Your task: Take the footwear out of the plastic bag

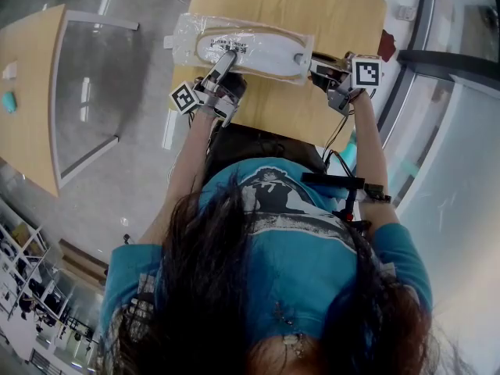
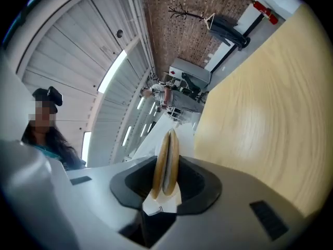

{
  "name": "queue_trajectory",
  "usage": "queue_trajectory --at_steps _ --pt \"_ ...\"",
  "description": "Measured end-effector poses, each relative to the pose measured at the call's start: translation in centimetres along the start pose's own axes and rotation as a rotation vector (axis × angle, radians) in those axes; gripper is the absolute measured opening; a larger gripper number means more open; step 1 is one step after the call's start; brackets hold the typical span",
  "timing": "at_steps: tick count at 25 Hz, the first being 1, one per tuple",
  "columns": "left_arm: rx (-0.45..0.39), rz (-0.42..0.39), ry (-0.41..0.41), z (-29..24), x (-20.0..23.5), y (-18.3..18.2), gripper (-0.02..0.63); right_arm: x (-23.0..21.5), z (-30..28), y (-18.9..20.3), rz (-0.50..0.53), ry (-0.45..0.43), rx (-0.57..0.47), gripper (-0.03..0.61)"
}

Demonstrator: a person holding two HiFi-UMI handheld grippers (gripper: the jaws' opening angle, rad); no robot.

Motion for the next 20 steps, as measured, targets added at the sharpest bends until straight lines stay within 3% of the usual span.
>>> queue_trajectory --at_steps 8,14,20 --pt "0.009 -0.194 -0.176 0.2 1.3 -0.6 0.08 -1.7 0.7 1.3 -0.044 0.097 0.036 0.103" --pt "-0.029 -0.243 -0.248 0.5 2.0 -1.3 0.08 -2.1 1.7 1.7 -0.057 0.124 0.03 0.1" --pt "-0.005 -0.308 -0.306 0.5 2.5 -1.6 0.084 -2.3 3.0 2.1 -0.058 0.147 0.021 0.1"
Point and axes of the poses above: the fingertips, and each gripper's own axes: z backward along the fingers, x to its left, y out of its underside, the point moved 3 cm from there along z, backward along the fingers, and after that the axes turned 7 degrees about -y, right-handed, at the moved point
